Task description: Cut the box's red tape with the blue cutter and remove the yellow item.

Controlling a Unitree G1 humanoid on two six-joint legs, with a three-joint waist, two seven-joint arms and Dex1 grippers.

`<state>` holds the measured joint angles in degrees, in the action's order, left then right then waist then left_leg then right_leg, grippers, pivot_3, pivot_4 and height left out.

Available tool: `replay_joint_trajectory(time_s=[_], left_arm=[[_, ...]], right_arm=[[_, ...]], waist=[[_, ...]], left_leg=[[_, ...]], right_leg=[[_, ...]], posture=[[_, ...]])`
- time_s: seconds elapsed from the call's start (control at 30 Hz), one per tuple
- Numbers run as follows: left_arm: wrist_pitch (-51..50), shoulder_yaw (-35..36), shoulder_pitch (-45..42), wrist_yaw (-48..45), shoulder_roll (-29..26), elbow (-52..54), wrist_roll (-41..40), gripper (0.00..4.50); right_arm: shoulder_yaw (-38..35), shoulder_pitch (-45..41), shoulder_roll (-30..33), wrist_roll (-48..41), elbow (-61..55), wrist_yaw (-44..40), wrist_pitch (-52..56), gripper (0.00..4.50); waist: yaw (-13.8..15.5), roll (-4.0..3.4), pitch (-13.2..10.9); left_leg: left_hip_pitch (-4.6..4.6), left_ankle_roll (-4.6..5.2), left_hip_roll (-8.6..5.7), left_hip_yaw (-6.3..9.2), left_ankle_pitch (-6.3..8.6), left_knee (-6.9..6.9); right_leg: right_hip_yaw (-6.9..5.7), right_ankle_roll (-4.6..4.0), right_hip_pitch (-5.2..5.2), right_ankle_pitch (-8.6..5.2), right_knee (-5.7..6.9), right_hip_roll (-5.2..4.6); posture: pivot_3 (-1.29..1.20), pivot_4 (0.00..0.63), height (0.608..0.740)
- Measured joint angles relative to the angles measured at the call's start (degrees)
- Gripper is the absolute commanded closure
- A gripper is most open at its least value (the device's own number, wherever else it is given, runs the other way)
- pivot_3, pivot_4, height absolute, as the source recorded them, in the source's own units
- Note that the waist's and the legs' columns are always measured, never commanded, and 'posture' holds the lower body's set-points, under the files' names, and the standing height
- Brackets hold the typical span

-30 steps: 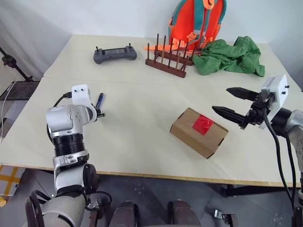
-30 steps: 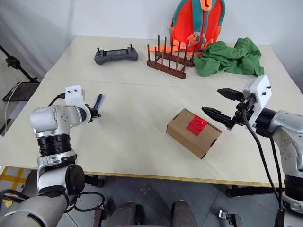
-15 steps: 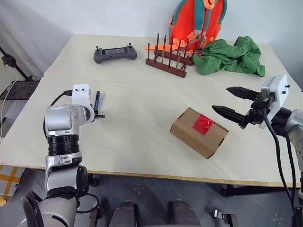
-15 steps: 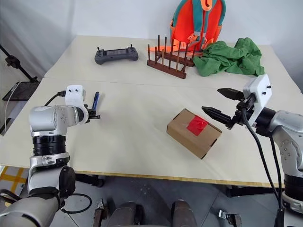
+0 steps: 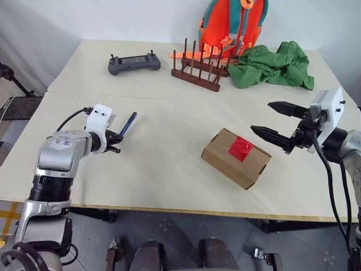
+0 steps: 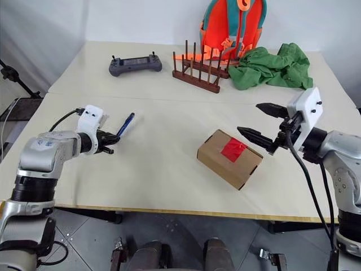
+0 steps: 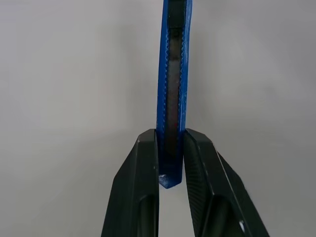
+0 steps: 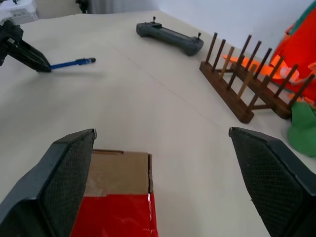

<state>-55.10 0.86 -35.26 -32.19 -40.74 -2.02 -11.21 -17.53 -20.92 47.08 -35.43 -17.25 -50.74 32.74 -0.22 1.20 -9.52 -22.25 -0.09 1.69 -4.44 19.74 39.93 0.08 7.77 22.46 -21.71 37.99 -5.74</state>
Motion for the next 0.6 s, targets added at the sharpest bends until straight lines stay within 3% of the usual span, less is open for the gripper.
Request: replay_joint_trajectory(time_s=[0.2,0.4,0.6], left_arm=[[17.1,0.1,6.5,-15.6,-4.4,1.6,-3.2,4.10],[33.4,2.5,6.2,-32.3,-3.2,1.4,-10.6,4.10],[45.6,-2.2,6.3,-44.6,-5.6,-1.1,-8.0,4.10]], right_arm=[[4.3,-3.0,0.0,-1.7,-6.3,0.2,2.6,0.00],[6.0,-3.2,-0.2,-3.3,-10.6,1.3,3.5,0.00],[8.1,-0.9,0.0,-2.7,-12.0,0.6,3.2,0.00]], waist=[[-0.1,-0.04,0.0],[0.2,-0.02,0.0],[-0.2,-0.03,0.0]], left_leg=[[-0.02,0.02,0.00,0.00,0.01,-0.01],[-0.12,0.15,-0.08,0.15,0.08,0.05],[-0.11,0.19,-0.05,0.13,0.10,0.01]], right_leg=[[-0.01,-0.02,0.01,0.00,-0.04,-0.06],[-0.21,-0.04,-0.09,0.02,-0.14,-0.28],[-0.23,-0.04,-0.07,0.02,-0.14,-0.03]], posture=[[0.00,0.150,0.740],[0.00,0.150,0.740],[0.00,0.150,0.740]])
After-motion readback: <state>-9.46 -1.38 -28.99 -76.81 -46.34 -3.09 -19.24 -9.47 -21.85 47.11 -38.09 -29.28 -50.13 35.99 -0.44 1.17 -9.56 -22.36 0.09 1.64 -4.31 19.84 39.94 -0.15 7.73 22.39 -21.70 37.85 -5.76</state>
